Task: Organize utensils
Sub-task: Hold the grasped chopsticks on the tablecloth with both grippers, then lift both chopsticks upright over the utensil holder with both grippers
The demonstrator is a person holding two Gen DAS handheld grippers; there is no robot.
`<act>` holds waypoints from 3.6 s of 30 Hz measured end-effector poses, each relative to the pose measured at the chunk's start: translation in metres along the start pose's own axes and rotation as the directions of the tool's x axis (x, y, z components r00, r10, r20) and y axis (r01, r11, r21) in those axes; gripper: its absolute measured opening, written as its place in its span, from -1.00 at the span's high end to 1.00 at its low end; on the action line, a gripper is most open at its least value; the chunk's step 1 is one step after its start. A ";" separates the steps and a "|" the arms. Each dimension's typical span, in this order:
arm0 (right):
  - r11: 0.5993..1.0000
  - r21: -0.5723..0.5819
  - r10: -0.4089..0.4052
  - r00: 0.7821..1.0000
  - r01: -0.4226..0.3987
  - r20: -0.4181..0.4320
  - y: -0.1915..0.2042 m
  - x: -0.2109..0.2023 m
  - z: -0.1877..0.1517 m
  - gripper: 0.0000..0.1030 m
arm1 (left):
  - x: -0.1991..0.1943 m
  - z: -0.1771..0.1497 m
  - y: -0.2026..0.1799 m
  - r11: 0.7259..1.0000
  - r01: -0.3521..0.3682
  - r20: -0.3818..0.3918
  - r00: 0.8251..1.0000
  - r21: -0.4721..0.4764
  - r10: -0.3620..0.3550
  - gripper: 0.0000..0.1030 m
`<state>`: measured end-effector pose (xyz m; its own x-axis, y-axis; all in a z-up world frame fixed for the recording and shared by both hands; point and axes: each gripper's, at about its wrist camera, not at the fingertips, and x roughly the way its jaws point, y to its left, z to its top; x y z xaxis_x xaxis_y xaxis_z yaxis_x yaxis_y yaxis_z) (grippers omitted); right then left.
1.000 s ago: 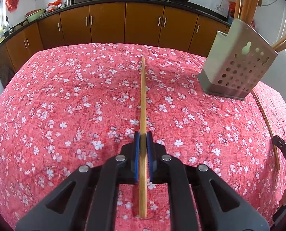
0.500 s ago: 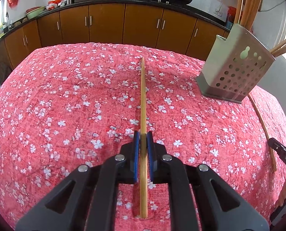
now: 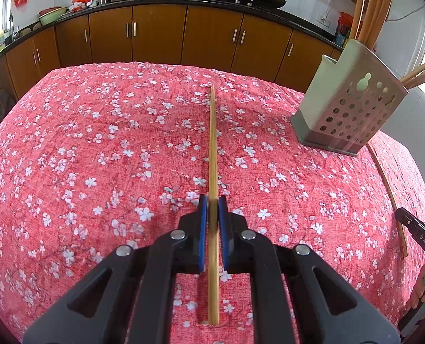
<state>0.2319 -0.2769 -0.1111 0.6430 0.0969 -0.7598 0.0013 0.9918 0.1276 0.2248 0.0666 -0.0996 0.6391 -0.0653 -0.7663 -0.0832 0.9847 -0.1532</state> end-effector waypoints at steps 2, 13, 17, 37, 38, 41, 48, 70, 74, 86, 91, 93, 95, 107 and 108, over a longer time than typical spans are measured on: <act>1.000 0.000 0.000 1.000 0.000 0.000 0.000 0.000 0.000 0.83 | 0.000 0.000 0.000 1.000 0.000 0.000 1.000 0.000 0.000 0.80; 1.000 0.000 -0.001 1.000 0.001 0.000 0.000 0.000 0.000 0.83 | 0.001 0.000 0.000 1.000 -0.001 -0.001 1.000 -0.001 0.001 0.80; 1.000 0.000 -0.001 1.000 0.001 0.001 0.000 0.000 0.000 0.83 | 0.001 0.001 0.000 1.000 0.000 -0.001 1.000 -0.002 0.000 0.79; 1.000 0.003 0.000 1.000 0.000 0.000 0.001 -0.001 0.001 0.83 | 0.001 0.003 -0.006 1.000 -0.012 -0.003 1.000 0.015 0.012 0.79; 1.000 0.004 -0.001 1.000 0.001 0.000 0.001 -0.001 0.000 0.83 | 0.001 0.003 -0.009 0.999 -0.023 -0.005 1.000 0.036 0.023 0.79; 1.000 -0.003 -0.007 1.000 0.007 0.000 0.002 -0.004 -0.003 0.83 | 0.000 0.000 -0.014 0.997 -0.036 -0.014 0.999 0.073 0.037 0.79; 1.000 -0.005 -0.008 1.000 0.008 -0.002 0.004 -0.009 -0.006 0.83 | -0.009 -0.008 -0.019 0.993 -0.054 -0.010 0.998 0.103 0.055 0.79; 1.000 -0.006 0.014 0.984 -0.013 0.178 -0.003 -0.070 0.013 0.85 | -0.069 0.024 -0.025 0.994 -0.030 0.156 0.988 0.104 0.014 0.84; 1.000 -0.008 0.016 0.983 -0.014 0.185 -0.002 -0.073 0.017 0.85 | -0.076 0.028 -0.027 0.994 -0.025 0.173 0.985 0.111 0.006 0.84; 0.997 0.032 0.052 0.930 -0.068 0.365 -0.006 -0.121 0.046 0.85 | -0.111 0.050 -0.031 0.992 -0.010 0.280 0.960 0.123 -0.025 0.84; 0.997 0.028 0.055 0.904 -0.075 0.425 -0.005 -0.139 0.056 0.85 | -0.129 0.063 -0.037 0.991 0.007 0.326 0.944 0.133 -0.050 0.84; 0.996 0.026 0.060 0.892 -0.081 0.448 -0.003 -0.146 0.061 0.85 | -0.134 0.067 -0.038 0.990 0.010 0.337 0.940 0.139 -0.056 0.84; 0.996 0.019 0.070 0.880 -0.089 0.469 0.000 -0.154 0.067 0.85 | -0.141 0.072 -0.041 0.989 0.020 0.347 0.935 0.146 -0.070 0.84; 0.983 -0.049 0.175 0.803 -0.179 0.569 0.026 -0.195 0.085 0.85 | -0.180 0.095 -0.068 0.973 0.127 0.403 0.894 0.194 -0.197 0.85; 0.980 -0.052 0.186 0.794 -0.192 0.579 0.028 -0.199 0.088 0.85 | -0.182 0.097 -0.071 0.971 0.133 0.408 0.890 0.198 -0.205 0.85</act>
<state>0.1715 -0.2753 0.0996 0.9540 0.2138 -0.2102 -0.1622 0.9577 0.2377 0.1881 0.0245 0.1111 0.8976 -0.1937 -0.3960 0.1553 0.9796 -0.1272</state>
